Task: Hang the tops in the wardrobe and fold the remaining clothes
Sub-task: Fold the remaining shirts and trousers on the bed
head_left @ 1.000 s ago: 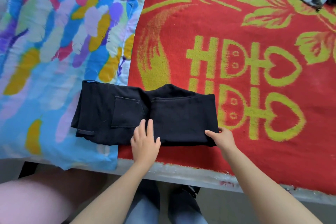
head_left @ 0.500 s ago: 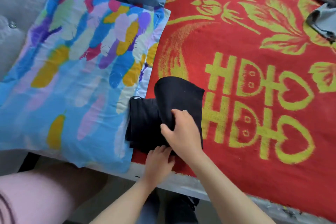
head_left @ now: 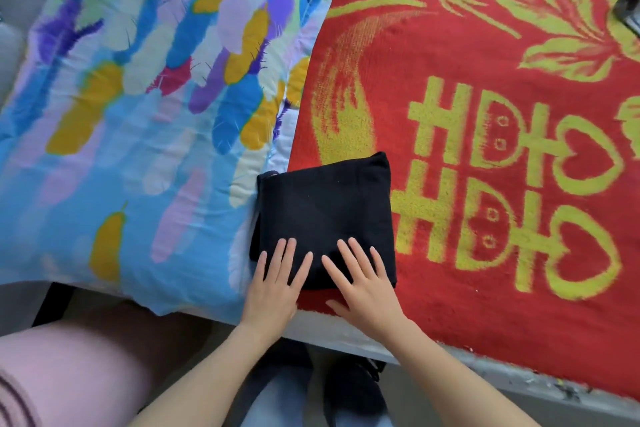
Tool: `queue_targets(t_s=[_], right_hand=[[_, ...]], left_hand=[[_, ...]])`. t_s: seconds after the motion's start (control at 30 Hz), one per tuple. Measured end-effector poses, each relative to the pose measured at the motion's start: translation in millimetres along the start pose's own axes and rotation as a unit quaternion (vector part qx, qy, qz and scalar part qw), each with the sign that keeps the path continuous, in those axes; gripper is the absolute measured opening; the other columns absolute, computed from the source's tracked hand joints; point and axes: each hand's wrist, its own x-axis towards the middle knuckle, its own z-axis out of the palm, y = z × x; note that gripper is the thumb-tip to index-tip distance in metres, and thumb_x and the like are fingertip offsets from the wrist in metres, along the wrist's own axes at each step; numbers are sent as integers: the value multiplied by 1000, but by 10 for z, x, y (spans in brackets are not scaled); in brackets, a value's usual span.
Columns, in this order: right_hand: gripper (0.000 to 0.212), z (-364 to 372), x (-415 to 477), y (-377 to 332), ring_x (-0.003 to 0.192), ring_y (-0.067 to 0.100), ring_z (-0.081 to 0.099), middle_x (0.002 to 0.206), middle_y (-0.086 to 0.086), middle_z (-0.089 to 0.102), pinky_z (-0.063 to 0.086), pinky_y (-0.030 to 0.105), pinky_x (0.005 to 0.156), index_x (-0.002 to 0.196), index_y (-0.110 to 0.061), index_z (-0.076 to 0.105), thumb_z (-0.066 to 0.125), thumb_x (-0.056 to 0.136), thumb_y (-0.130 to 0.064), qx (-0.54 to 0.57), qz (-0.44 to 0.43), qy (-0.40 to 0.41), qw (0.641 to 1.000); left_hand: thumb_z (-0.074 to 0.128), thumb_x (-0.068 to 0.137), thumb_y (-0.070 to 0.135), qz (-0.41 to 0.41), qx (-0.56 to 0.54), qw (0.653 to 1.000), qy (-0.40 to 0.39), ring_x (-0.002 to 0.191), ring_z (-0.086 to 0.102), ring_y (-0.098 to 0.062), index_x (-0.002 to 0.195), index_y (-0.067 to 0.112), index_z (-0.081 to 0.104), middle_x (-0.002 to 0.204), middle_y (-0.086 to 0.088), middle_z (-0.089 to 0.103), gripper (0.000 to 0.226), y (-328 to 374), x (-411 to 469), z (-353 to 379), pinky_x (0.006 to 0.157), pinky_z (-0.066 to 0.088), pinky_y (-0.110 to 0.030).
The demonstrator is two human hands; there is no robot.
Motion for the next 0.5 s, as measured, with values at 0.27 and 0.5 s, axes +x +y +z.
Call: queue_targets(t_s=[0.27, 0.5], right_hand=[[111, 211, 214, 234, 127, 38, 42, 136, 20, 44, 43, 56, 94, 137, -35, 33, 82, 43, -4, -100, -16, 29, 994], [61, 115, 289, 303, 97, 37, 65, 108, 17, 67, 57, 45, 72, 130, -32, 41, 57, 77, -6, -108, -66, 78, 989]], left_hand=[[87, 26, 59, 69, -5, 997, -41, 125, 34, -38, 134, 14, 35, 137, -23, 33, 128, -304, 245, 219, 92, 46, -50], [92, 31, 44, 79, -13, 997, 2, 117, 47, -27, 127, 19, 43, 128, -14, 56, 111, -443, 360, 134, 85, 50, -49]])
